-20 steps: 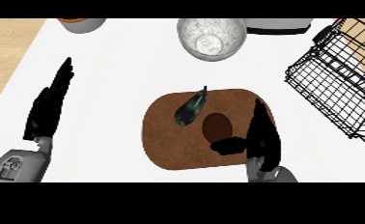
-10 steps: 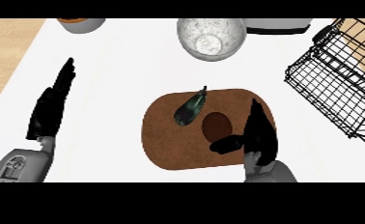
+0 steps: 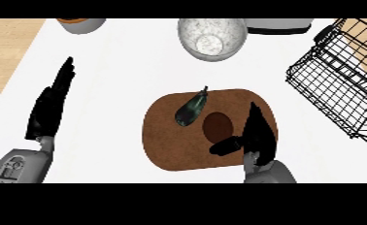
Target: Pick the cupcake from the cutting board and place it in the tiered basket
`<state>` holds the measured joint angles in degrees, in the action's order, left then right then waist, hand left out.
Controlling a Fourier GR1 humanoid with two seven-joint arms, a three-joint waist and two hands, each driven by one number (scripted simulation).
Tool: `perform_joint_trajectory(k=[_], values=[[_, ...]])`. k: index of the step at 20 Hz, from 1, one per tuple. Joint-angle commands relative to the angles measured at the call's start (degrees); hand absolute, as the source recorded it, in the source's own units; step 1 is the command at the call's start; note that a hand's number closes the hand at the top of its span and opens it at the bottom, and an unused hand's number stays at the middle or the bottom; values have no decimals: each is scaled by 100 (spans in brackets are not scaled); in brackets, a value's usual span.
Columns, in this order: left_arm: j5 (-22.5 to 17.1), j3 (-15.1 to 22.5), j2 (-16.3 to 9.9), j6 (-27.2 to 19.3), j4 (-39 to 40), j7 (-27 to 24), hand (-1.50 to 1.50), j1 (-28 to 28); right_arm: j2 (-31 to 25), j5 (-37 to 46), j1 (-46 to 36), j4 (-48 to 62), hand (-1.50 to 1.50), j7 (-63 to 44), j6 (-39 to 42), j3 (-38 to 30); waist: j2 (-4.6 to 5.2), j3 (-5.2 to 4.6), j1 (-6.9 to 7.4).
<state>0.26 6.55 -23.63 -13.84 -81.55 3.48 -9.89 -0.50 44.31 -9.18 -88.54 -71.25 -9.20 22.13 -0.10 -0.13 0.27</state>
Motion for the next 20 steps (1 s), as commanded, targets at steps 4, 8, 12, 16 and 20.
perform_joint_trajectory(k=[4,8,12,16,20], values=[[-112,-180,-92,281,174,-144,0,-101,48,-324,-435,542,-150,-1396,-357,65,28,8,36],[124,34,106,-13,-300,58,0,206,48,-516,-417,453,-150,-1396,-545,202,-10,9,69],[98,-83,127,56,6,-19,0,21,48,-788,-547,831,-150,-1395,-852,329,17,10,42],[11,-173,31,222,-150,163,0,-148,45,-1605,-971,1330,150,-1032,-543,535,29,15,101],[41,-260,8,274,-46,-150,0,222,41,-935,-1080,1276,150,-1070,164,548,5,7,27]])
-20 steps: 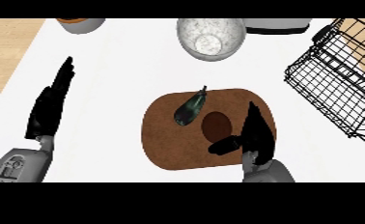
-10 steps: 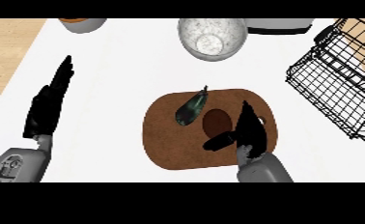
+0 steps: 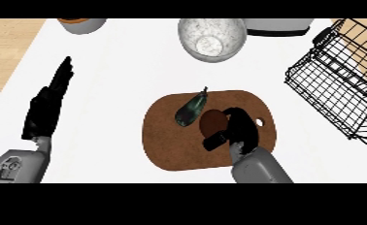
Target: Pick the cupcake from the cutting board and place it in the tiered basket
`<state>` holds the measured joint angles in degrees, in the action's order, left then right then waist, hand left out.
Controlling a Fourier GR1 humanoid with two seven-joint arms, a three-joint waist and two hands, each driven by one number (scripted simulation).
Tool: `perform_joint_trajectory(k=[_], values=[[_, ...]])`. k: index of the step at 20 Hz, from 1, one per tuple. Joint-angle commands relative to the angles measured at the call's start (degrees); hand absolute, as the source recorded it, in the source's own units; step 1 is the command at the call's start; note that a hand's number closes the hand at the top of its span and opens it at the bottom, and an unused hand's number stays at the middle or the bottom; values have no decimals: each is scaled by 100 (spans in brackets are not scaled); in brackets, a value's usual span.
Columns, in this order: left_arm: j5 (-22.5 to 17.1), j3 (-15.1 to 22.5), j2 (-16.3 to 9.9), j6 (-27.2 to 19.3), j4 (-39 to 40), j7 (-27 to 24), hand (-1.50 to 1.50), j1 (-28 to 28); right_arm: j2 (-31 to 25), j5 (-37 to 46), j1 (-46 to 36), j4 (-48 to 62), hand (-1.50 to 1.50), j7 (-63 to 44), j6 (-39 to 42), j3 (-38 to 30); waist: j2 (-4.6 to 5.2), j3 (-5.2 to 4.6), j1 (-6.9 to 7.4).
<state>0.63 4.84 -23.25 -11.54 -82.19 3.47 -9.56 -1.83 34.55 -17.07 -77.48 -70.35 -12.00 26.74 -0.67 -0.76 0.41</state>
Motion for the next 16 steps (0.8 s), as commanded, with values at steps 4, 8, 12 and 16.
perform_joint_trajectory(k=[4,8,12,16], values=[[106,17,104,-5,-59,15,0,88,174,-203,-419,101,150,-1423,-541,467,60,76,53],[211,116,126,66,-71,-29,0,50,174,-132,-799,579,150,-1072,-833,90,79,77,85],[219,124,203,46,94,-76,0,-185,-80,331,-2407,2137,150,-379,-489,-1172,202,74,321],[167,132,268,112,125,-77,0,-382,-259,667,-3522,3159,150,-297,-607,-1566,223,69,403]])
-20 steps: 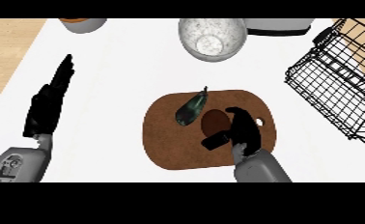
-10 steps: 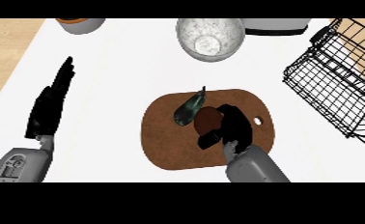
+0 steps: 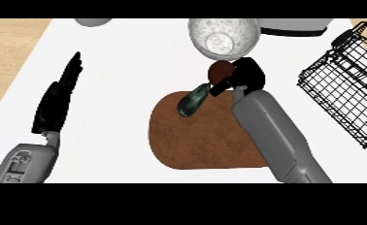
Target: Pick the cupcake from the cutting board and place it in the tiered basket
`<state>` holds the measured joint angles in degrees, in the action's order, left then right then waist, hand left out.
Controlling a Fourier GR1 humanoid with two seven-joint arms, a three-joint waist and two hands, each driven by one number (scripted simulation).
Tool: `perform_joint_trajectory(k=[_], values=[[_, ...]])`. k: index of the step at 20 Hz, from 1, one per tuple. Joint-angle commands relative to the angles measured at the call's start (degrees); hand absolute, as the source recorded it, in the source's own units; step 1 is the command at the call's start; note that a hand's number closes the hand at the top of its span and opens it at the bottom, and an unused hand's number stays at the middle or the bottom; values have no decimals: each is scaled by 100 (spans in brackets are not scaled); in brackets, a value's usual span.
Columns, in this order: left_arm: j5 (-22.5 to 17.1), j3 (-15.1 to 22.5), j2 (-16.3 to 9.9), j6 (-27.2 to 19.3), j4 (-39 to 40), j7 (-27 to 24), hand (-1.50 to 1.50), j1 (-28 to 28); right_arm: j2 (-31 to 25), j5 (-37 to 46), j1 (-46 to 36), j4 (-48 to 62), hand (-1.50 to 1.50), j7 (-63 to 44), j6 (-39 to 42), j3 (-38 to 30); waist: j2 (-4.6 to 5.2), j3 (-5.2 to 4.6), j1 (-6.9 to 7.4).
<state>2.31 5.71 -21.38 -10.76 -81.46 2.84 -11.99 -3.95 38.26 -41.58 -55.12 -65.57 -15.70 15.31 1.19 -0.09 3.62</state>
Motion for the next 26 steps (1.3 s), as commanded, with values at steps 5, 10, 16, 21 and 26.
perform_joint_trajectory(k=[5,10,16,21,26], values=[[-48,-86,27,56,203,-39,0,-105,-344,1197,-1471,1138,150,-384,-1687,-683,1,-1,-41],[112,-2,0,-29,21,234,0,-154,-649,2369,-2323,1585,150,-830,-1992,-653,-74,-2,-81],[178,54,157,-121,38,-64,0,289,-814,3425,-3195,2071,150,-1417,-1551,-709,-116,-8,-177],[101,-182,90,-79,212,-42,0,17,-1102,3620,-3835,2589,150,-1334,-462,-919,-107,-4,-275],[122,-195,20,-4,-175,139,0,321,-1222,3309,-3688,2461,150,-872,-867,-1412,-116,8,-281]])
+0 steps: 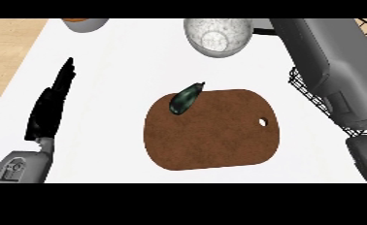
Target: Pick the cupcake from the cutting board and place it in the tiered basket
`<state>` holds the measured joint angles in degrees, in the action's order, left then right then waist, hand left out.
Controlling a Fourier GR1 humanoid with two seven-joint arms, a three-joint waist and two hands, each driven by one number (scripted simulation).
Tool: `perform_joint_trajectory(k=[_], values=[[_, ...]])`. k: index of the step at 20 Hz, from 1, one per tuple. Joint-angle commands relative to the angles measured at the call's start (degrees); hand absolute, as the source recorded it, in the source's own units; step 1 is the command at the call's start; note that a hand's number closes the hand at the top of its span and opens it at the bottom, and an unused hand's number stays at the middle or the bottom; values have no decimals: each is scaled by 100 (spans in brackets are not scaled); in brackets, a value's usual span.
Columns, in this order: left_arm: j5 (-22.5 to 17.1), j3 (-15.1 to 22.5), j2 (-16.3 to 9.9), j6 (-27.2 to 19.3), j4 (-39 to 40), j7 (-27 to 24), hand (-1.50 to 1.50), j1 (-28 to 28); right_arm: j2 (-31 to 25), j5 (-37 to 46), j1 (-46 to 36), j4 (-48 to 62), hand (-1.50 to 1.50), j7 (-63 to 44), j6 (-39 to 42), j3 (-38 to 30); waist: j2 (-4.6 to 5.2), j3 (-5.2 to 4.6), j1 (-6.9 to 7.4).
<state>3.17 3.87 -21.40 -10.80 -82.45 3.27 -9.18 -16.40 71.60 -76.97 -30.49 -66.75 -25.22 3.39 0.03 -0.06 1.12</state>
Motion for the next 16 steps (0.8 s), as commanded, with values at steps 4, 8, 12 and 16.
perform_joint_trajectory(k=[4,8,12,16], values=[[33,-63,162,-52,18,246,0,-94,-437,-135,150,-15,150,20,437,-361,-5,5,-112],[142,8,151,-23,-223,245,0,-13,-828,-20,104,373,150,343,709,-396,4,5,-55],[37,-134,23,131,-143,178,0,55,-1026,421,378,695,150,67,1076,-109,-21,1,-102],[3,-227,89,129,47,134,0,-70,-1375,581,466,883,150,223,1423,-44,-15,0,-142]])
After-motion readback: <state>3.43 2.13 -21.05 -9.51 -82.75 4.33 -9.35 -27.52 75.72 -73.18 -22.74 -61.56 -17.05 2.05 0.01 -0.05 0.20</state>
